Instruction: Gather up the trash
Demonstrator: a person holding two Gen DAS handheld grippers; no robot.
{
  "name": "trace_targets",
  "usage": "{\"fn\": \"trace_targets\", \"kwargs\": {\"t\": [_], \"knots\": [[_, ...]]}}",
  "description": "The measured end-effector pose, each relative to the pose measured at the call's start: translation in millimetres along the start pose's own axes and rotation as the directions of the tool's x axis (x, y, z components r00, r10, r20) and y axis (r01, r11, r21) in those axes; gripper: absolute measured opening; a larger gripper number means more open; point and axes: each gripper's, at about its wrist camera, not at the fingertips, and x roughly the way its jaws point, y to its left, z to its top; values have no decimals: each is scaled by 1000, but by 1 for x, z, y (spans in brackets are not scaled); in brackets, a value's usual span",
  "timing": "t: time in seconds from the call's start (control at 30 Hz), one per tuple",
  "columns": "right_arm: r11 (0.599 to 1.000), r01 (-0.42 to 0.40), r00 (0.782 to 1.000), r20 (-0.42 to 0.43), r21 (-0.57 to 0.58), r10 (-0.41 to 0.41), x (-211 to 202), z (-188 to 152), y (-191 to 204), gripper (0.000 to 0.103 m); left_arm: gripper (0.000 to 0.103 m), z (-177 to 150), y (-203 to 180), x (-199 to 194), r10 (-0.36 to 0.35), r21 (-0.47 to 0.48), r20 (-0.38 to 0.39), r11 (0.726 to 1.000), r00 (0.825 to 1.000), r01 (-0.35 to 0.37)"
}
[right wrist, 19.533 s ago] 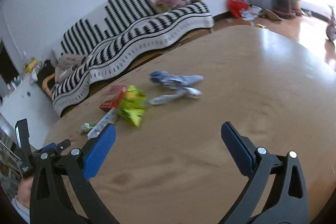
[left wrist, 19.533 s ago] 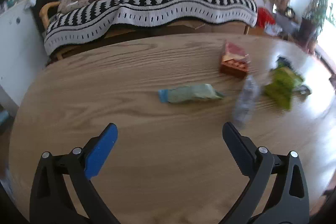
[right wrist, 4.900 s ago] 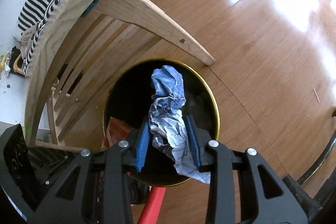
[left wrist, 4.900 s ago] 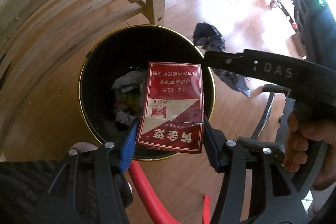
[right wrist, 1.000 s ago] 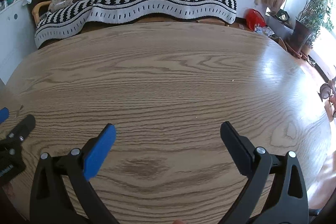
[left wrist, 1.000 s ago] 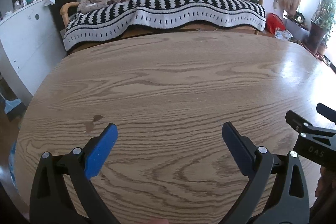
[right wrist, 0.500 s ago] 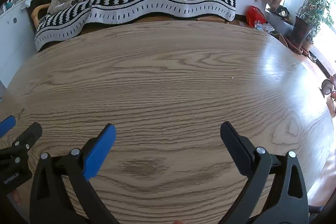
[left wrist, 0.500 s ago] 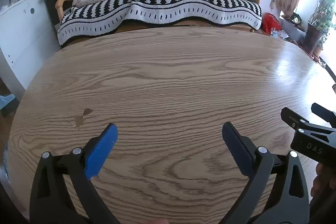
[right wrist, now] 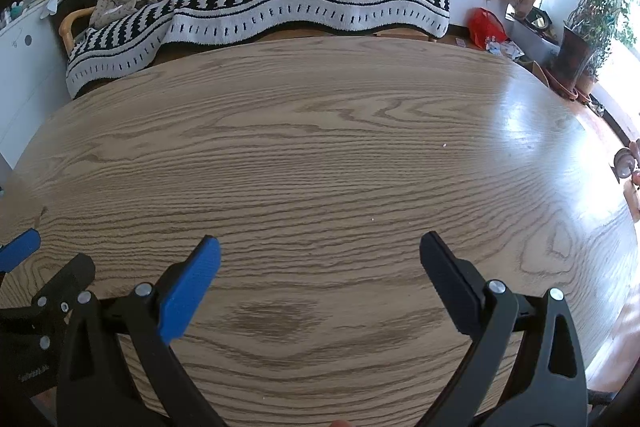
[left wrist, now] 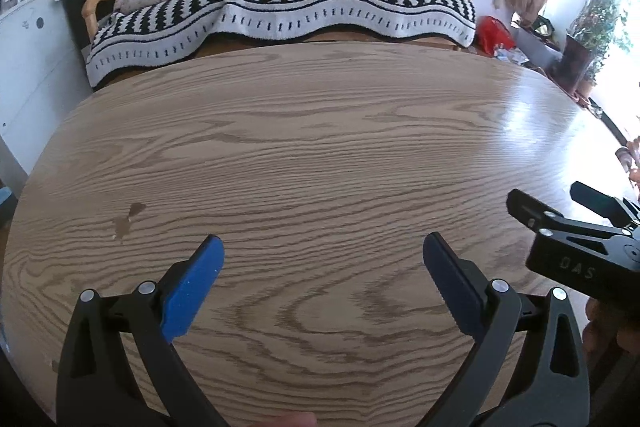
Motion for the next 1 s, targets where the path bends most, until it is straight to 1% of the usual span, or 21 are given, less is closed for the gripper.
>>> {"fn": "trace_targets", "kwargs": {"t": [0.1, 0.13, 0.23, 0.27, 0.37, 0.5, 0.6, 0.8, 0.87, 1.0], "knots": [[1000, 2, 1000, -1, 2, -2, 0, 0, 0, 96, 97, 0, 1, 1, -9, -9, -14, 1000, 1000, 9], [1000, 1, 1000, -1, 3, -1, 0, 0, 0, 96, 97, -1, 2, 2, -1, -13, -16, 1000, 1000, 1], [1000, 2, 1000, -1, 1, -2, 0, 0, 0, 96, 97, -1, 1, 1, 81, 23, 12, 996, 997, -81], [1000, 2, 1000, 0, 1, -2, 0, 0, 0, 96, 97, -1, -1, 0, 93, 38, 20, 995, 995, -94], [1000, 1, 1000, -2, 2, -1, 1, 0, 0, 96, 97, -1, -2, 1, 81, 35, 8, 996, 997, -81], [1000, 4, 1000, -1, 0, -4, 1, 0, 0, 96, 97, -3, -3, 5, 102, 50, -9, 994, 995, -101], [1000, 1, 1000, -4, 2, -1, 1, -1, -2, 96, 97, -3, -3, 5, 83, 45, -19, 996, 996, -82], [1000, 2, 1000, -3, -3, -2, 1, -1, -2, 96, 97, -4, 1, 7, 40, 2, -34, 999, 999, -40], [1000, 2, 1000, -3, -1, -2, 1, -1, -2, 96, 97, -5, 1, 4, 59, -9, -18, 998, 998, -59], [1000, 2, 1000, -3, -2, -2, 1, -1, -3, 96, 97, -6, -4, 5, 28, 15, -28, 999, 999, -28]]}}
